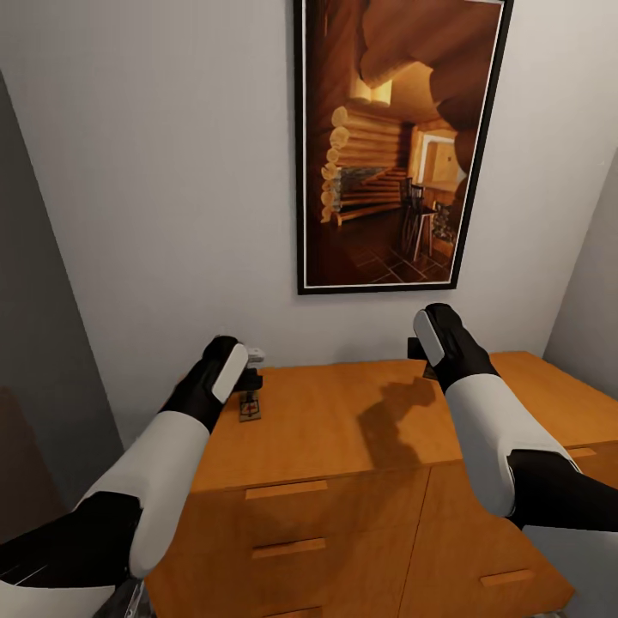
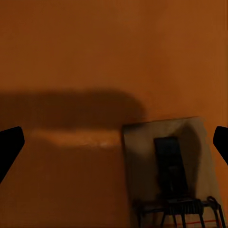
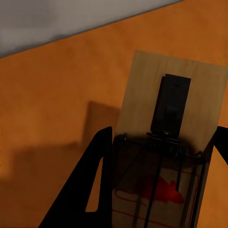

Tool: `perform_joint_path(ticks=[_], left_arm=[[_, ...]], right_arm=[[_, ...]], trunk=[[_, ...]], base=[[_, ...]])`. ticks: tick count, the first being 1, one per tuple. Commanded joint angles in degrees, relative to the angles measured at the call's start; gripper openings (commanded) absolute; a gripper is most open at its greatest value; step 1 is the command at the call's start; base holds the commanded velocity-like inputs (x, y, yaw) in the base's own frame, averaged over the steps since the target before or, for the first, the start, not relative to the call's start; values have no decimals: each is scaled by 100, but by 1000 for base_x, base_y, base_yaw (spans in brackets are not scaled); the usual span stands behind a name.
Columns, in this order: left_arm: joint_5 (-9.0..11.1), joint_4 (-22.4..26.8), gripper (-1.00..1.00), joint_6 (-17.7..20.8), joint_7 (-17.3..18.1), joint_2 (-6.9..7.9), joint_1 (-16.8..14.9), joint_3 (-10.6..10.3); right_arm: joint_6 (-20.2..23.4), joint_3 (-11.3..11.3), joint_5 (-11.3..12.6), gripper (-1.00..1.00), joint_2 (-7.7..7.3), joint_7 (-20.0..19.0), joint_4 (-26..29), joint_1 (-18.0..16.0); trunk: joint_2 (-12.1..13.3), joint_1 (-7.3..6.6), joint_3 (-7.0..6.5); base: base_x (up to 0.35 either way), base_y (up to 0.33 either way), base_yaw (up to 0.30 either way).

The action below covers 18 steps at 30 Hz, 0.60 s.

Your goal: Take the four mousetraps from the cabinet in the bathroom and place them on the bathroom floor. Make sure all four end up on the same floor surface, and ensure that at least two of them are either under or directly next to the same bathroom sink.

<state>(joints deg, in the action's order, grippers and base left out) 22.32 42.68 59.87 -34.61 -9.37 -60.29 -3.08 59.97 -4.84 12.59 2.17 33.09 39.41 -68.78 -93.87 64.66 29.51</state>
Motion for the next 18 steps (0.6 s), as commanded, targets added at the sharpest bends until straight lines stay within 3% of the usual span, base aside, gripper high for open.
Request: perform_joint_path(ticks=[1,18], left_arm=[[60,-37,100,13,-57,3,-9,-15],[72,-160,100,13,-48,-11,-26,-3]], right_arm=[[3,-17,67,-100,4,57,6,-3],[3,-17,68,-100,5,57,5,-3]], trunk=[[-4,0,7],[-4,0,7]], base=[[0,0,0],[0,0,0]])
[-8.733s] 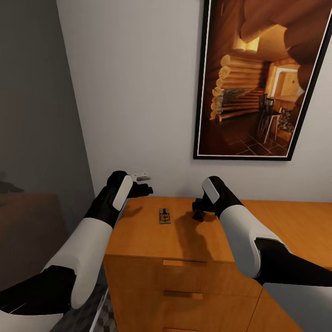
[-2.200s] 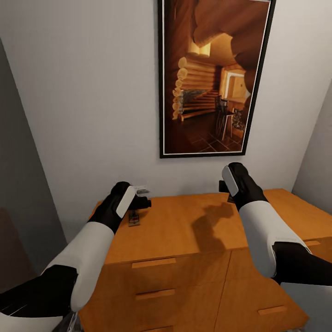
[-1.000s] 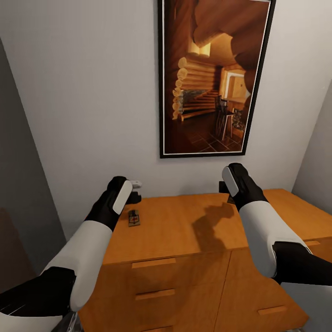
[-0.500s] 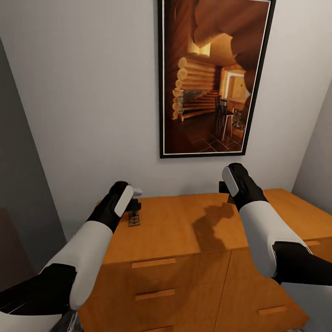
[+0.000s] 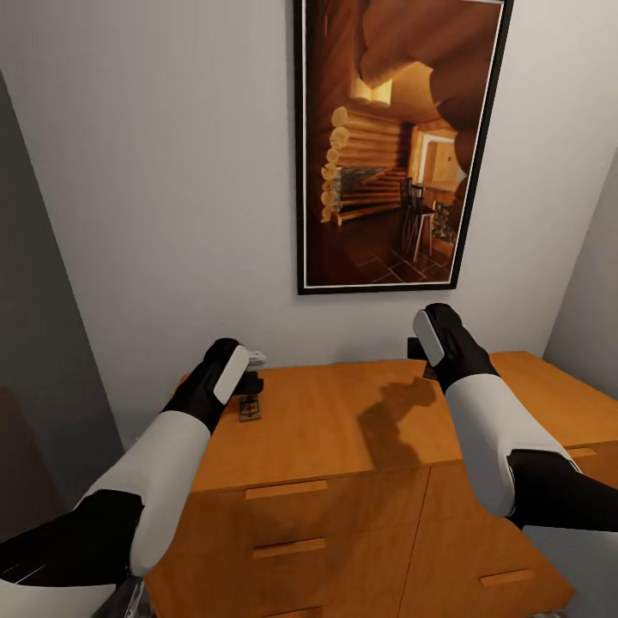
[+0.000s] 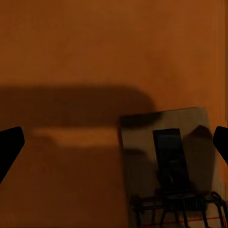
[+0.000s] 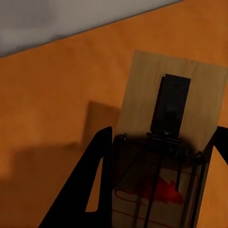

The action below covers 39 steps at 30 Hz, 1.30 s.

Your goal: Take the four mousetraps from the cabinet in the bathroom and place them on the bathroom floor. Make sure all four end up on the same floor surface, and ensure that at least two of them are either under or directly next to the same bathroom sink.

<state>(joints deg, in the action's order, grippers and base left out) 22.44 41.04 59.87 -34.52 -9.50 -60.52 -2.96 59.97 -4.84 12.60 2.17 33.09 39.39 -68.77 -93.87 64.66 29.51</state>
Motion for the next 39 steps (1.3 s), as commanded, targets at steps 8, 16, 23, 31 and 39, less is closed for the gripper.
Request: perform_joint_path(ticks=[8,16,23,31,39], left_arm=[[364,2,100,13,-58,11,-4,-29],[989,-78,100,13,-70,34,-52,-42],[1127,-292,100,13,-72,4,-351,-34],[1140,-342,100,13,-69,-6,-433,-37],[1126,-366,100,13,-74,-6,-442,-38]], right_arm=[[3,-17,63,-100,3,57,5,-5],[3,-17,52,-100,3,57,5,-3],[3,-17,39,-100,3,63,7,-2],[3,-23,28,-100,3,66,0,-4],[3,-17,43,-100,3,66,-2,-1]], trunk=[[-3,0,7],[-3,0,7],[-3,0,7],[-3,0,7],[-3,0,7]], base=[[0,0,0],[0,0,0],[0,0,0],[0,0,0],[0,0,0]])
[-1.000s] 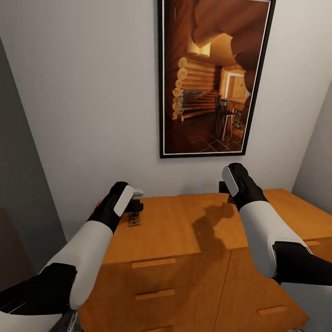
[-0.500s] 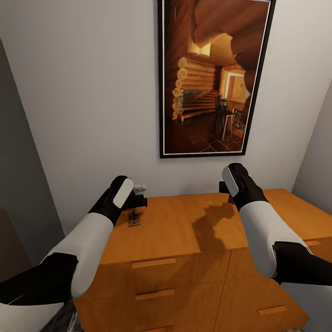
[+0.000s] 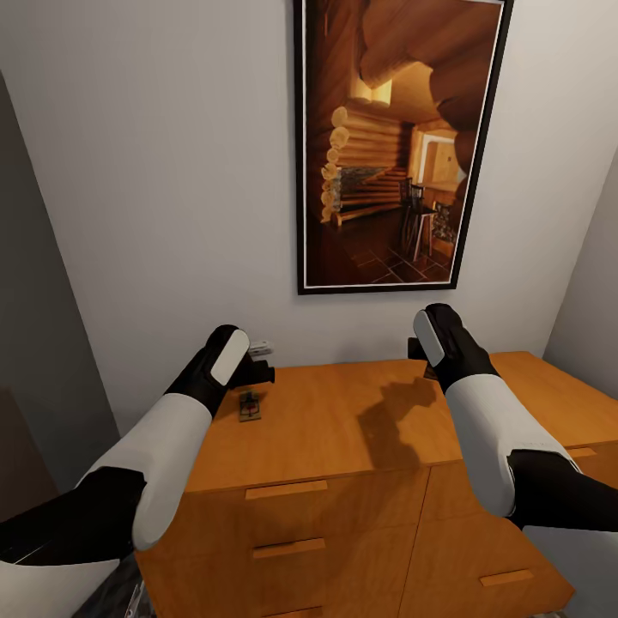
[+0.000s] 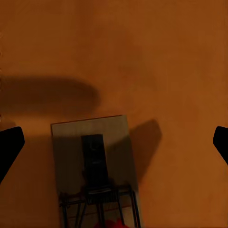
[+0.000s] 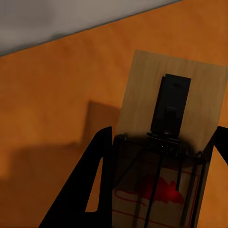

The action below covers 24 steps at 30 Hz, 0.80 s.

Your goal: Take the four mousetraps from the cabinet in the bathroom and place them on the bathroom floor. Make sure all four end up on the same floor surface, and ensure that at least two of them are either under or directly next to the same bathroom sink.

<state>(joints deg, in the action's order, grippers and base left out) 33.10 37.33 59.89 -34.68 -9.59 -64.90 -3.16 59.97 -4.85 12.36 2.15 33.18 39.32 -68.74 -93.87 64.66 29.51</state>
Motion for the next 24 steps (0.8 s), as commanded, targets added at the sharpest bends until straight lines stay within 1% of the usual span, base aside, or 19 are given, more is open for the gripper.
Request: perform_joint_path(ticks=[1,4,11,24], left_arm=[[56,3,100,11,-59,3,-4,-18],[41,-20,100,11,-57,2,-5,-20],[24,-75,100,11,-57,8,-5,-34],[16,-79,100,11,-56,17,-5,-47]], right_arm=[[3,-17,68,-100,5,57,6,-5],[3,-17,71,-100,5,57,6,-5],[3,-16,79,-100,5,57,5,-7],[3,-18,82,-100,5,58,-3,-7]], trunk=[[-3,0,7],[-3,0,7],[-3,0,7],[-3,0,7]], base=[[-6,0,0],[-67,0,0],[-166,0,0],[-19,0,0]])
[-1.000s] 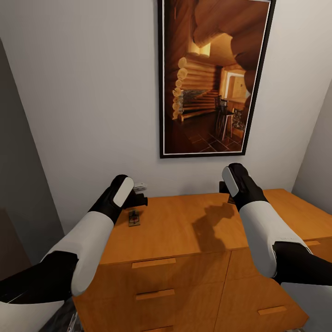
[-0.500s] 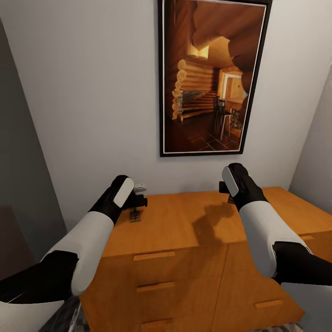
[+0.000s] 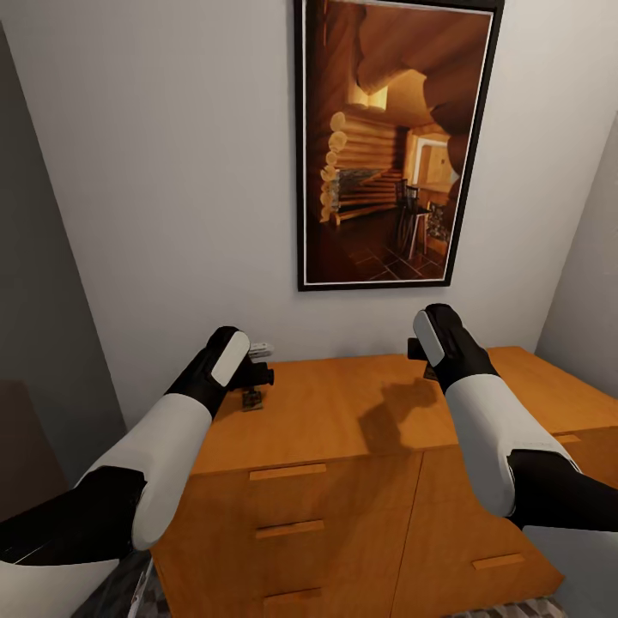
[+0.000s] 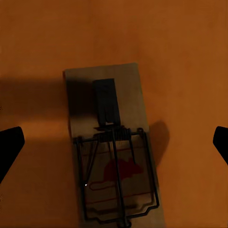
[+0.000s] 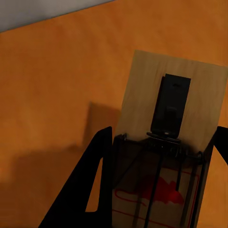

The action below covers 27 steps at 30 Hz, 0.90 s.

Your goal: Take the four mousetraps from the cabinet in the bathroom and place them on the bathroom floor. Make sure all four end up on the same floor surface, and ensure that at least two of them are either under or directly next to the same bathroom sink.

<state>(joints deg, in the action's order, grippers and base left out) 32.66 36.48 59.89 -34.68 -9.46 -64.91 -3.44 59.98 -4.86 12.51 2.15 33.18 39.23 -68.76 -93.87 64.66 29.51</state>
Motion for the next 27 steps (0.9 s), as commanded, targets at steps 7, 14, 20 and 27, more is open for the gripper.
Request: perform_joint_path(ticks=[7,14,20,27], left_arm=[[63,-12,100,11,-57,17,-4,-32],[73,-419,100,11,-52,27,-189,-34],[70,-712,100,-4,-47,-2,-385,-23],[93,-779,100,-11,-41,-10,-419,-18]], right_arm=[[2,-15,67,-100,5,57,-2,1],[2,-15,63,-100,5,57,-3,1],[2,-19,65,-100,5,57,-3,-4],[2,-16,67,-100,-19,57,-3,-3]], trunk=[[-4,0,7],[-4,0,7],[-4,0,7],[-4,0,7]], base=[[-1,0,0],[0,0,0],[0,0,0],[0,0,0]])
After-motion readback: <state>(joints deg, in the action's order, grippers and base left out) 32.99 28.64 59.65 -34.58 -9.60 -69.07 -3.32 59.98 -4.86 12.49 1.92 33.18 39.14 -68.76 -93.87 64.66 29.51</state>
